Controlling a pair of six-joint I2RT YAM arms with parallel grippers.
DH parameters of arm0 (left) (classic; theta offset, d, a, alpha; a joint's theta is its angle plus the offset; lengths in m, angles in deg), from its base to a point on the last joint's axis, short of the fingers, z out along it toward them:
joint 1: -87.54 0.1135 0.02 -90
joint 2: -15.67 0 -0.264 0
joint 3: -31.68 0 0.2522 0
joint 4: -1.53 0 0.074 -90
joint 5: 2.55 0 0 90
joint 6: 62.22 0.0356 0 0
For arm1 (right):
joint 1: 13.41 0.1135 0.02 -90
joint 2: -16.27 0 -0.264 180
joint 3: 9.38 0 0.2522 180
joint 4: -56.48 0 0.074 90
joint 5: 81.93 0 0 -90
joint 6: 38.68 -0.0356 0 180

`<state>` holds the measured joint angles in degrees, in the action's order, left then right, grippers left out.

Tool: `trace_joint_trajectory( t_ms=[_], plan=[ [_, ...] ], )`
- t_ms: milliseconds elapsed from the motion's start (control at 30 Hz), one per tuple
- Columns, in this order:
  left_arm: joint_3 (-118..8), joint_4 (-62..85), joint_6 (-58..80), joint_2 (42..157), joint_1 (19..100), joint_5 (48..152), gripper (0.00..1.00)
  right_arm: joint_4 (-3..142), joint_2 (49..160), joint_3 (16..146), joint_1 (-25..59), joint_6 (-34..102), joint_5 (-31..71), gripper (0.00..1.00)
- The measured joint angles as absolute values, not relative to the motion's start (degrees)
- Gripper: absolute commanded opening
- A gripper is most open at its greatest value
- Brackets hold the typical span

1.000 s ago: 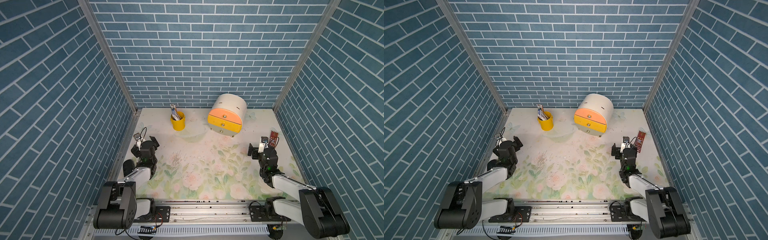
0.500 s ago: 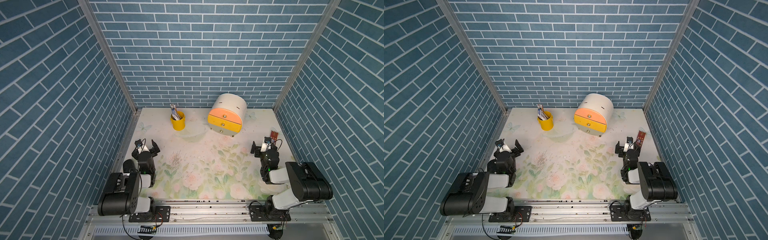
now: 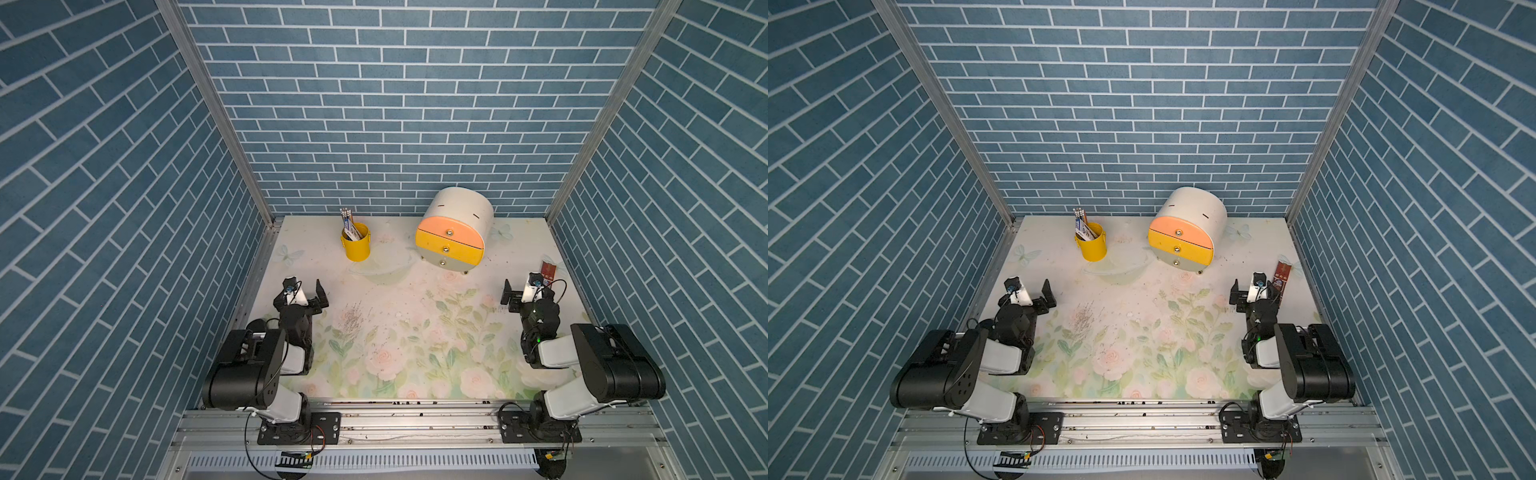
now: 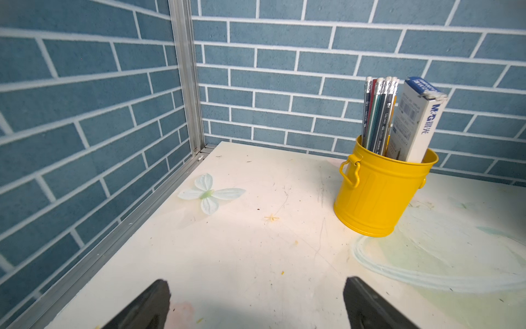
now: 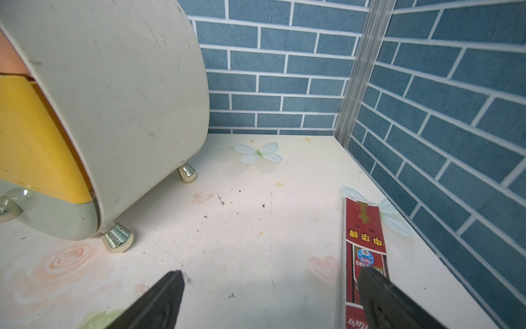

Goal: Put the paint cans in the drawer according to color
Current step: Reset both arms

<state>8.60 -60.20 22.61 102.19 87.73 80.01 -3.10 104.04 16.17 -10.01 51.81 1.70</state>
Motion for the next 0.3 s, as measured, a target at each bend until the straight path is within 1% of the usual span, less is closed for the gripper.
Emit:
trace_joint_trajectory(
  t_ms=[300],
  plan=[
    [7.48,-59.95,24.22,102.19,85.85,78.55,1.0,-3.1,104.04,16.17,-10.01,51.81,1.74,1.0]
  ],
)
